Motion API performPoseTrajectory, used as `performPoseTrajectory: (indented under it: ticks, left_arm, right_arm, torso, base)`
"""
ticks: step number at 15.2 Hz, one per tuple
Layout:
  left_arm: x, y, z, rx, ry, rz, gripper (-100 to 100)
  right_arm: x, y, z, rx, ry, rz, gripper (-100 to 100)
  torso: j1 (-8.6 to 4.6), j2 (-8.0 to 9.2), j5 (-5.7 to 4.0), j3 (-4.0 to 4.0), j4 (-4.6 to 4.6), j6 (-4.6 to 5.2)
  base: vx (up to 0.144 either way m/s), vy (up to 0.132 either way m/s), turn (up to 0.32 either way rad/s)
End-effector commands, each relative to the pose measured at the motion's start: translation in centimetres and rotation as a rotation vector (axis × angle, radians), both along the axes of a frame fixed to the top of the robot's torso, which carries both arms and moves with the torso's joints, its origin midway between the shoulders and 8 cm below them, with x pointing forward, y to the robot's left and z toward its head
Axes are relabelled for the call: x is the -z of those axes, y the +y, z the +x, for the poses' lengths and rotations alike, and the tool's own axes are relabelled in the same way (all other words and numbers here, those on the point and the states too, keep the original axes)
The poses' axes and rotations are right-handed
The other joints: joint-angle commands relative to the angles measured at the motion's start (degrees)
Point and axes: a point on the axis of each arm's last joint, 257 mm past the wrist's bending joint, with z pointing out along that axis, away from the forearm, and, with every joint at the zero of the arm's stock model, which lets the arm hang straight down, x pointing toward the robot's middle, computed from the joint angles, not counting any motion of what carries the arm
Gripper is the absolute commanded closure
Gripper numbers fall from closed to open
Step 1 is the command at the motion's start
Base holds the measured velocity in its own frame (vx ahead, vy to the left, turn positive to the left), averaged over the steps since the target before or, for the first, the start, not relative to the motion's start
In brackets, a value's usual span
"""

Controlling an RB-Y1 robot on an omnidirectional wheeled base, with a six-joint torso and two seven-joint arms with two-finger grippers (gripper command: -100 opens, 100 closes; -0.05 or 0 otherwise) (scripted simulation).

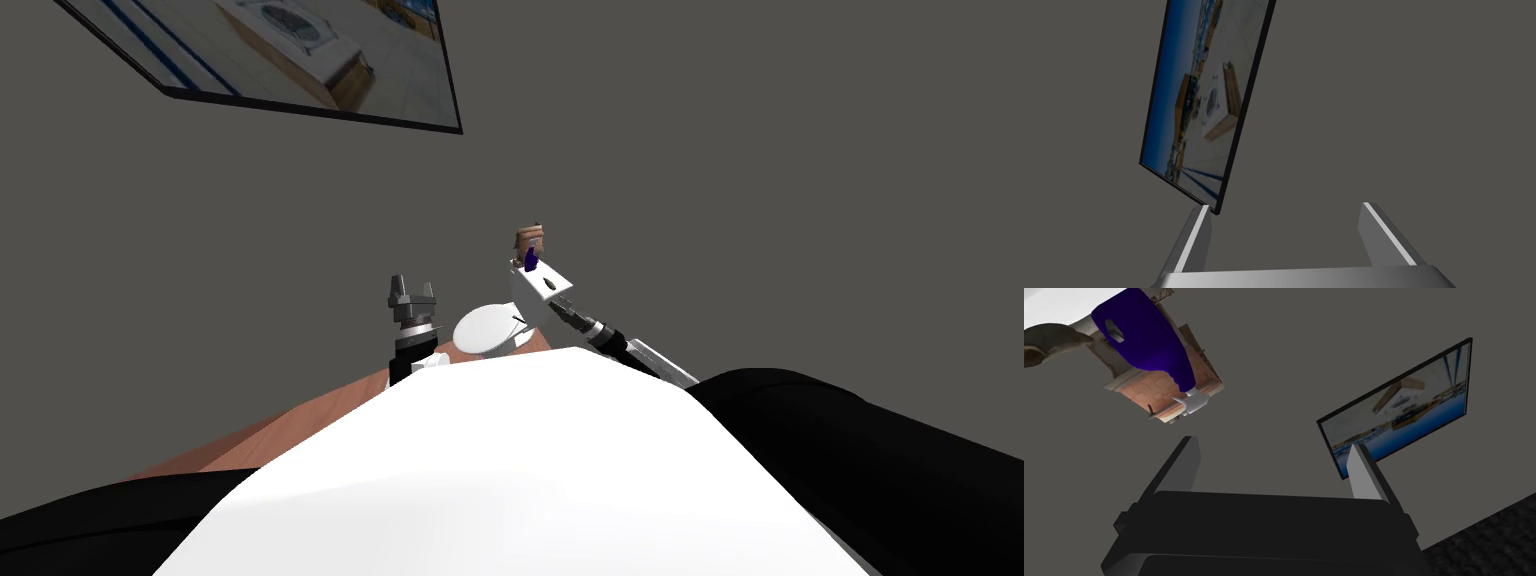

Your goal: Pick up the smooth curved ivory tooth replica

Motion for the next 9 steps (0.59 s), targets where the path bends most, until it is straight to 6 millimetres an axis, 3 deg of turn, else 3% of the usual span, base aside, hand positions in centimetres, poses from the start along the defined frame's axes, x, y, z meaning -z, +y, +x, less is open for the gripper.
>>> performPoseTrajectory:
  ticks: [1,9]
  left_arm:
    - [0.0,0.0,0.0,0.0,0.0,0.0,0]
    - [0.0,0.0,0.0,0.0,0.0,0.0,0]
  right_arm:
    - [0.5,0.6,-0.6,-0.039,-0.01,-0.076,-100]
    - [3.2,2.9,-4.2,-0.225,-0.072,-0.404,-100]
  torso:
    - [0.0,0.0,0.0,0.0,0.0,0.0]
    - [-0.04,-0.1,-0.01,-0.06,-0.02,-0.01]
  base:
    - [-0.046,0.007,0.038]
    - [-0.032,0.004,0.059]
